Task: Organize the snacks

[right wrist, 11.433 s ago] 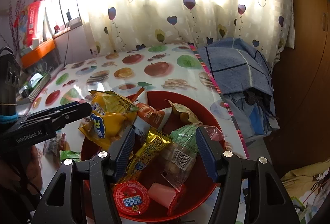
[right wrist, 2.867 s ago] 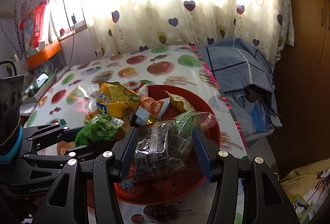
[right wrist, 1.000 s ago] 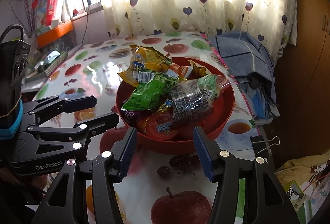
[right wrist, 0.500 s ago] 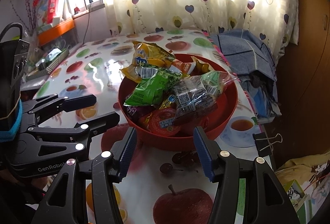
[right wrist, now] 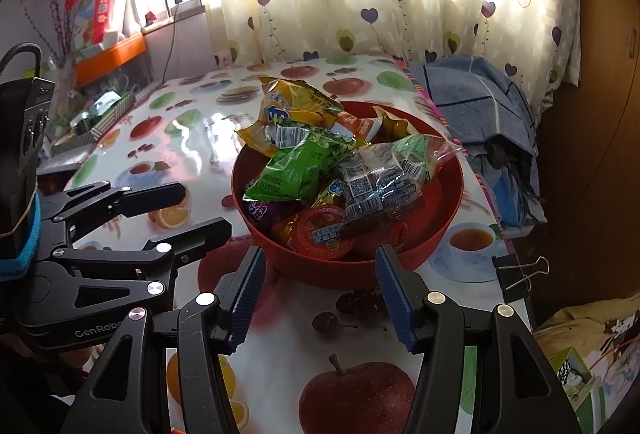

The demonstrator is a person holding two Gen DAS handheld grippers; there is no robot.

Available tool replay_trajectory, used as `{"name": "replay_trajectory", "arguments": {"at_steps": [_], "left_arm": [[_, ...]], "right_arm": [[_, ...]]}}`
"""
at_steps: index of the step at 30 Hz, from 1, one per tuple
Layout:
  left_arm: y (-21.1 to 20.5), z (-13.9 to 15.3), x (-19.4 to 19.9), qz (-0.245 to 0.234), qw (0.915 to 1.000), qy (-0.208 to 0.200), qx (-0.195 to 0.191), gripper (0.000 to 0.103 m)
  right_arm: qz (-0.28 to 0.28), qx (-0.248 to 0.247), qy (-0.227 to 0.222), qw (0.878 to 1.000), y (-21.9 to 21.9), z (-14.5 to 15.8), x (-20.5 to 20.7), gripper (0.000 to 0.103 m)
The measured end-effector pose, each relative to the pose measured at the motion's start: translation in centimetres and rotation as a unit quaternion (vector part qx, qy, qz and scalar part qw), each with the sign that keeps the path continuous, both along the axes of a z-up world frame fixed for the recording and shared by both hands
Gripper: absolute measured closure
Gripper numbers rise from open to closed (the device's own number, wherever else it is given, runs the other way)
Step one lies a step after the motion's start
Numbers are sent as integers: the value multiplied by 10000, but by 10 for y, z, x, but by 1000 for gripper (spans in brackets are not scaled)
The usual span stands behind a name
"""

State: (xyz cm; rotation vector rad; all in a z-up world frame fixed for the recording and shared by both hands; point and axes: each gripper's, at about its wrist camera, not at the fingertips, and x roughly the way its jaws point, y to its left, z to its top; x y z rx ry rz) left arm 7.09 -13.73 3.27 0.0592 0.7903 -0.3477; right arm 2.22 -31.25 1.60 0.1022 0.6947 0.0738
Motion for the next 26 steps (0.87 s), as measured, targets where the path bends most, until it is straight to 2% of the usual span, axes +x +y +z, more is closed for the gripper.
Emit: {"name": "replay_trajectory", "arguments": {"at_steps": [26], "left_arm": [[-6, -4, 1, -79, 9999, 77, 86, 42]], "right_arm": [[3, 8, 2, 10000, 1, -1, -1, 47]]}}
